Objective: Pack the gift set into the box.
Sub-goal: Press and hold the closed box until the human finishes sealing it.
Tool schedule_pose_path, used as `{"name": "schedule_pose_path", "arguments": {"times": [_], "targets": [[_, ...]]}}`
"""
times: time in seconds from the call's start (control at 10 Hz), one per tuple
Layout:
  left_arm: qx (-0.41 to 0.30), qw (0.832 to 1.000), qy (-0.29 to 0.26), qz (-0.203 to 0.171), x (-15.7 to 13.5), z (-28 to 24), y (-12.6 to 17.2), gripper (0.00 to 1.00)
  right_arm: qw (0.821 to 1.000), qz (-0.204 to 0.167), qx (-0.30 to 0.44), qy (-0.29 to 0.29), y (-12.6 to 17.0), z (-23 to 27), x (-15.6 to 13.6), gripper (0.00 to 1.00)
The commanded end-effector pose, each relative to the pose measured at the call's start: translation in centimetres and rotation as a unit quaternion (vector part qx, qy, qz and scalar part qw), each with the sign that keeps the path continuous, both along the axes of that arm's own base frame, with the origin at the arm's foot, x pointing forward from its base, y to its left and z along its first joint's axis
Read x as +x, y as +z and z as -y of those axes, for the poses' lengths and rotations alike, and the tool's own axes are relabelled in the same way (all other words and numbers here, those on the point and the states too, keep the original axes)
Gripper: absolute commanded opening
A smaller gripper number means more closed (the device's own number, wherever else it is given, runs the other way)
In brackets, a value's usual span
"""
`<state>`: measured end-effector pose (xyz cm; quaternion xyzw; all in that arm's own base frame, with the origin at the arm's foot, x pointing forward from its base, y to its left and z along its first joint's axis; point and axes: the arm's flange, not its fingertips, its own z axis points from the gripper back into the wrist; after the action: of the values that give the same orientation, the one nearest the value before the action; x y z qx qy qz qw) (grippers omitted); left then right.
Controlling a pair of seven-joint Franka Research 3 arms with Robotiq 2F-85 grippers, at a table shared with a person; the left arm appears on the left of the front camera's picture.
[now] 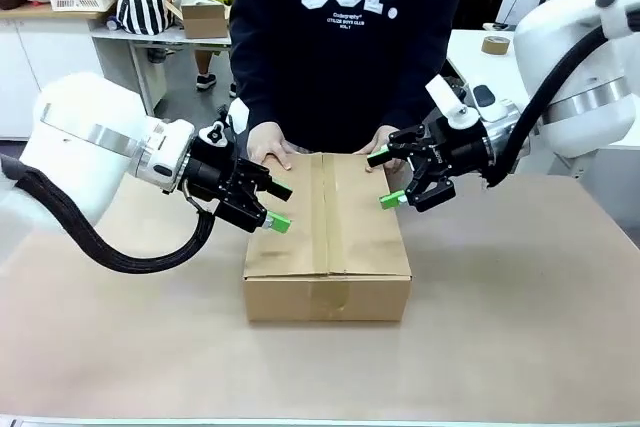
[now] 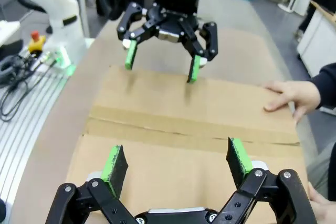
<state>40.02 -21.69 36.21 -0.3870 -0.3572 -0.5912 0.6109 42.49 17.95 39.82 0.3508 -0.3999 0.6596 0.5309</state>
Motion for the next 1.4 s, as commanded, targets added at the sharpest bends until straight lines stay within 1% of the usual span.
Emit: {"name": "schedule_pose_path", "arguments": {"times": [0.0,0.1,0.2,0.3,0.4,0.5,0.6,0.7,0.9,1.0,1.3], "targets": [[0.012,0.999,0.017,0.027,-0.1,-0.6,1.7,1.0,1.0,-0.003,-0.002,-0.001,-0.6,0.0,0.0,1.0],[0.0,1.0,0.0,0.0,0.0,0.0,0.0,1.0,0.999,-0.003,-0.036,-0.003,-0.8,-0.5,1.5,1.0],[-0.006,0.999,0.004,0.049,0.6,-0.1,-0.7,1.0,0.999,-0.037,-0.03,-0.021,-3.0,-2.3,2.6,1.0],[-0.019,0.998,-0.015,0.063,1.0,-0.3,-1.4,1.0,0.999,-0.012,-0.033,-0.031,-4.5,-3.4,3.1,1.0],[-0.038,0.995,-0.028,0.084,1.6,-0.7,-2.0,1.0,0.999,-0.008,-0.032,-0.031,-5.4,-3.7,3.5,1.0],[-0.046,0.994,-0.029,0.097,2.0,-0.8,-2.7,1.0,0.999,-0.019,-0.031,-0.03,-6.0,-3.9,3.6,1.0],[-0.046,0.995,-0.021,0.088,2.3,-0.7,-3.4,1.0,0.999,-0.027,-0.036,-0.025,-6.4,-4.1,3.6,1.0],[-0.038,0.995,-0.002,0.089,2.5,-0.5,-4.3,1.0,0.998,-0.029,-0.041,-0.026,-6.7,-4.2,3.6,1.0],[-0.022,0.997,0.01,0.072,3.0,0.2,-5.4,1.0,0.997,-0.055,-0.051,-0.028,-7.9,-4.0,3.4,1.0],[-0.016,0.997,0.013,0.068,3.1,0.4,-5.6,1.0,0.995,-0.072,-0.059,-0.023,-8.3,-3.7,3.2,1.0],[-0.001,0.998,0.02,0.064,3.5,0.6,-5.7,1.0,0.992,-0.109,-0.051,-0.045,-8.6,-1.1,3.1,1.0]]}}
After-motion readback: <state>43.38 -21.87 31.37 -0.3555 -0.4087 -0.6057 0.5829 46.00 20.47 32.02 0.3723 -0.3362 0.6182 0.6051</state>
